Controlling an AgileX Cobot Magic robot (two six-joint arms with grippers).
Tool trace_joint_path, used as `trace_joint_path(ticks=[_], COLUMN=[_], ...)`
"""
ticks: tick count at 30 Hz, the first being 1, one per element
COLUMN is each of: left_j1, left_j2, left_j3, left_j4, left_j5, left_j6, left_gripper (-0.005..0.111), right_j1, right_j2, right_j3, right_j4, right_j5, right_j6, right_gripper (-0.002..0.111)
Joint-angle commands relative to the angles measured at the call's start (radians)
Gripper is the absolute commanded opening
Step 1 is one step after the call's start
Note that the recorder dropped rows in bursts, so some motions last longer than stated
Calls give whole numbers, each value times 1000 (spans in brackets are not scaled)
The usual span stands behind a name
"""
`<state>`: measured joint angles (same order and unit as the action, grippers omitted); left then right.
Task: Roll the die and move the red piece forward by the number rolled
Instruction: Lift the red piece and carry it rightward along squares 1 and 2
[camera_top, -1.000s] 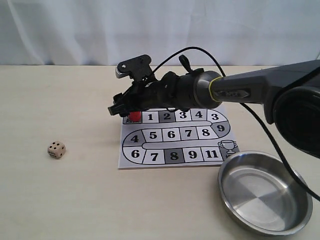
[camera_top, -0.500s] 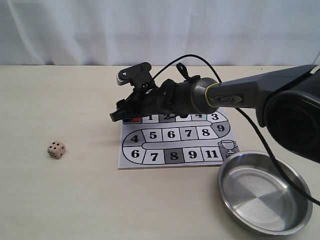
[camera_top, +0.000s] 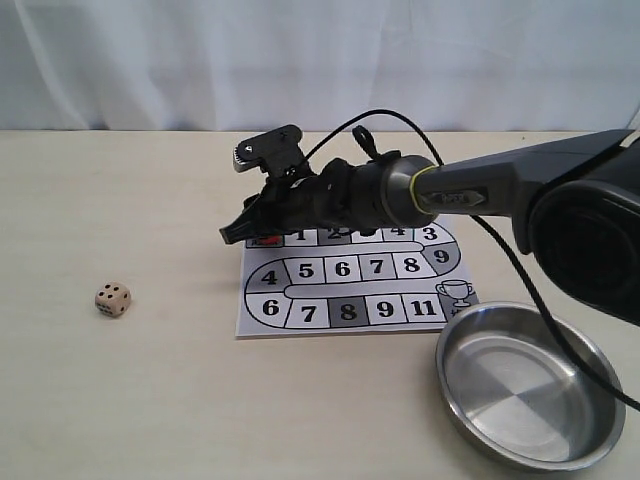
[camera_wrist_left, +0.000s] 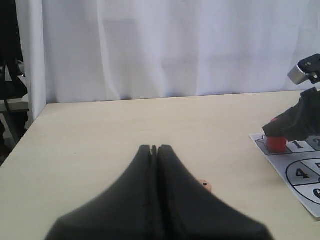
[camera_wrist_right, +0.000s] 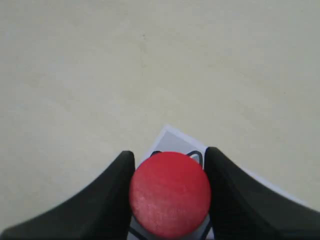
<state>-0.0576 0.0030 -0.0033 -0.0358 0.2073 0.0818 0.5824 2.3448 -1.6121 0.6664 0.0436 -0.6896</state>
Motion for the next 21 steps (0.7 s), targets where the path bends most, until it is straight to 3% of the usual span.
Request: trace_joint_path(ticks=[1, 14, 21], left_j1=[0, 0, 0], left_j2=[-3, -3, -3], left_j3=[3, 3, 3], left_j4=[-2, -2, -2], left_j5=[-7, -7, -7], left_j6=[4, 4, 4], left_gripper=[0, 0, 0], right_j1=[0, -129, -135], right_j2=[-54, -132, -37], right_j3=[2, 2, 2], right_j4=[-55, -51, -46], right_j5=[35, 231, 220], right_j6=[-6, 1, 1], right_gripper=[4, 4, 4])
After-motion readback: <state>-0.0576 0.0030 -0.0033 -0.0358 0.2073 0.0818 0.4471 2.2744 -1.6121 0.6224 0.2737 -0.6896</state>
